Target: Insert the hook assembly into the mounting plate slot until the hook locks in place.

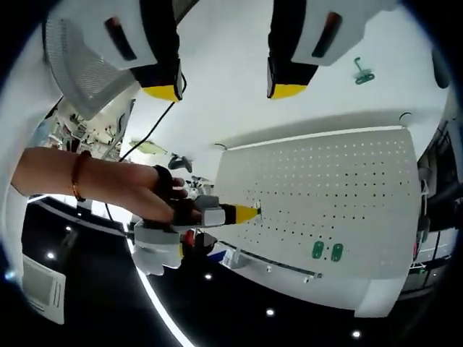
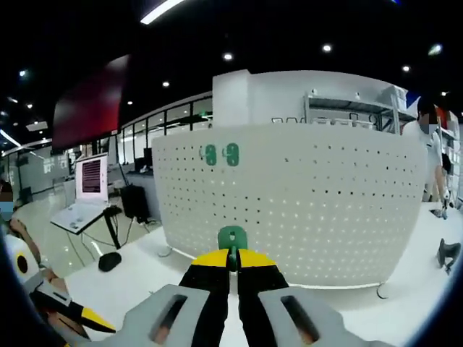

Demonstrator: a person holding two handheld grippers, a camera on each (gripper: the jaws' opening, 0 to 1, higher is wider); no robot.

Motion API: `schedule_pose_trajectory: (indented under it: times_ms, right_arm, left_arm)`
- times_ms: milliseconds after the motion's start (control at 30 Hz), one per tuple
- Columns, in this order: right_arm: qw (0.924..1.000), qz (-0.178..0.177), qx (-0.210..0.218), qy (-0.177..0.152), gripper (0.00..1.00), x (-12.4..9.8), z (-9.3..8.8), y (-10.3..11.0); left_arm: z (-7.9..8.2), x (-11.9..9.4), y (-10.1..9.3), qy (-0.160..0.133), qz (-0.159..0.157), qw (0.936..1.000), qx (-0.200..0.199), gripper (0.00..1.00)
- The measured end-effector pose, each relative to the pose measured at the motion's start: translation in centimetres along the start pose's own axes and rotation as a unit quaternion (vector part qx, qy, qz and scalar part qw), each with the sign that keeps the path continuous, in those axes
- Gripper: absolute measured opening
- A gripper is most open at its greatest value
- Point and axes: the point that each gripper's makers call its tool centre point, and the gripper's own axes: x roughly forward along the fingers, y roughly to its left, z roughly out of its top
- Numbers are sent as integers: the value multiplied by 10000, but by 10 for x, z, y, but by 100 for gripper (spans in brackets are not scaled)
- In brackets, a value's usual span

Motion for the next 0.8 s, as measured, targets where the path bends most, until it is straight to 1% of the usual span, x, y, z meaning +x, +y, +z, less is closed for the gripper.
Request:
schedule_pose_trajectory:
  times_ms: [133, 233, 267, 333, 533, 633, 800]
  right_arm:
    - [9999, -33, 140, -45, 1, 6, 4, -2]
    - [9997, -25, 209, -102, 1, 10, 9, -3]
    - [9994, -32, 321, -127, 1, 12, 11, -4]
    - [9990, -35, 399, -192, 1, 15, 16, -6]
    - [9986, -94, 414, -311, 1, 22, 27, -9]
    - [9981, -134, 476, -358, 1, 25, 32, -13]
    - [9978, -220, 474, -420, 1, 29, 37, -17]
  left_arm:
    - [-2, -1, -1, 84, -2, 9999, 150, 50]
    - [0, -2, 0, 11, 18, 10000, 52, 52]
    - [1, -2, 0, -3, 32, 10000, 61, 53]
    - [2, -2, 0, 4, 47, 9999, 129, 55]
    - [6, -2, 1, -41, 124, 9996, 268, 62]
    - [8, -4, 1, -99, 184, 9992, 330, 67]
    - [8, -5, 1, -94, 212, 9991, 344, 70]
